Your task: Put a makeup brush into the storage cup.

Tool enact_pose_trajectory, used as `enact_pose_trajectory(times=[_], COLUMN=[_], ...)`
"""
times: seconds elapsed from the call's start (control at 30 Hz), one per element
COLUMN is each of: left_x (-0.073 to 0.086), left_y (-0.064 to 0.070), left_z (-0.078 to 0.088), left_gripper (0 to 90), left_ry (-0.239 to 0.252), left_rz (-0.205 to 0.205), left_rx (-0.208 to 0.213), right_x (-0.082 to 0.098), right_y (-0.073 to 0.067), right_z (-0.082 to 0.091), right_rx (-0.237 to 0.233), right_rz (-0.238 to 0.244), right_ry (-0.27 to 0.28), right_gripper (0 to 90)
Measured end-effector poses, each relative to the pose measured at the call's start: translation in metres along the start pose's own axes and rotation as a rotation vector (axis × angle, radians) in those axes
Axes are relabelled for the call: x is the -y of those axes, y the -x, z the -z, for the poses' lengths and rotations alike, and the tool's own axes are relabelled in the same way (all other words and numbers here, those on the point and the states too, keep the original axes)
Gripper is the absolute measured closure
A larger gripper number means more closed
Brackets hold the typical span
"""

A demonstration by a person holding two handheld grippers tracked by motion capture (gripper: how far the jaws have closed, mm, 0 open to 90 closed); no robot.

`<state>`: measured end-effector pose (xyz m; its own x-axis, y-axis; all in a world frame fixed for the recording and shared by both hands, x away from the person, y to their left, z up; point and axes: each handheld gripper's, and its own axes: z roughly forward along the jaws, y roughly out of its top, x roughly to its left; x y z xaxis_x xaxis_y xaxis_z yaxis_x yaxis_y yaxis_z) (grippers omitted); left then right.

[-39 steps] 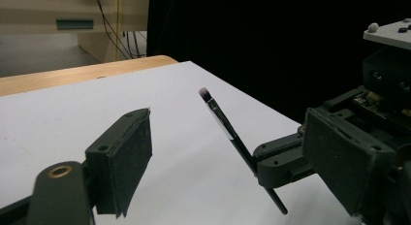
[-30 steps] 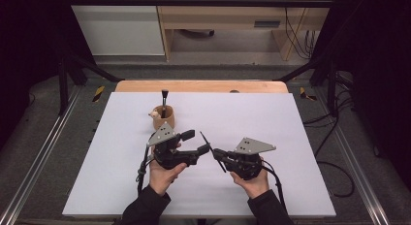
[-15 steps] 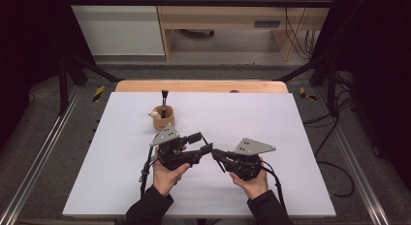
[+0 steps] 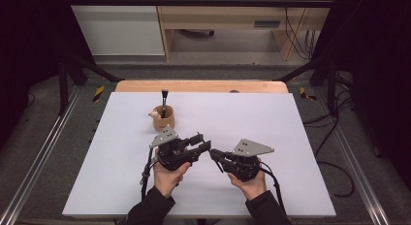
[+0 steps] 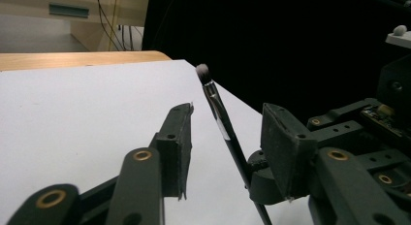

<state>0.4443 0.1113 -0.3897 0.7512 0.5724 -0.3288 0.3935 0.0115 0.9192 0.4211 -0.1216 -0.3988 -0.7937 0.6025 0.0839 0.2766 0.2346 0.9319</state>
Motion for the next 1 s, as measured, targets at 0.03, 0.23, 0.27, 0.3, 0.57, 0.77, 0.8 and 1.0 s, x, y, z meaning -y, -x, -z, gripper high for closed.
enact_pose_trajectory(times=[0.03, 0.23, 0.27, 0.3, 0.57, 0.77, 0.8, 1.0], left_x=[0.0003, 0.0014, 0.0015, 0.0016, 0.0025, 0.0029, 0.0029, 0.0029], left_y=[0.0002, 0.0006, 0.0007, 0.0007, 0.0006, 0.0009, 0.0011, 0.0032], left_z=[0.0001, 0.0006, 0.0006, 0.0006, 0.0004, 0.0003, 0.0004, 0.0010], left_gripper=[56.2, 63.0, 64.4, 65.7, 72.4, 77.2, 77.7, 80.8], left_ry=[0.001, 0.007, 0.007, 0.006, 0.000, -0.002, -0.001, 0.005], left_rz=[0.001, 0.011, 0.014, 0.018, 0.037, 0.050, 0.053, 0.055], left_rx=[-0.002, -0.001, -0.001, 0.000, 0.002, 0.008, 0.009, 0.019], right_x=[0.0000, 0.0005, 0.0005, 0.0005, 0.0001, -0.0004, -0.0004, -0.0003], right_y=[-0.0005, -0.0016, -0.0018, -0.0019, -0.0026, -0.0028, -0.0030, -0.0037], right_z=[-0.0005, -0.0016, -0.0017, -0.0018, -0.0018, -0.0014, -0.0016, -0.0024], right_rx=[-0.002, 0.000, 0.000, 0.000, -0.006, -0.010, -0.010, -0.011], right_rz=[0.000, 0.003, 0.002, 0.002, 0.004, 0.003, 0.002, 0.007], right_ry=[0.001, 0.004, 0.005, 0.007, 0.009, 0.009, 0.009, 0.007], right_gripper=[85.7, 85.7, 85.7, 85.7, 85.7, 85.7, 85.7, 85.7])
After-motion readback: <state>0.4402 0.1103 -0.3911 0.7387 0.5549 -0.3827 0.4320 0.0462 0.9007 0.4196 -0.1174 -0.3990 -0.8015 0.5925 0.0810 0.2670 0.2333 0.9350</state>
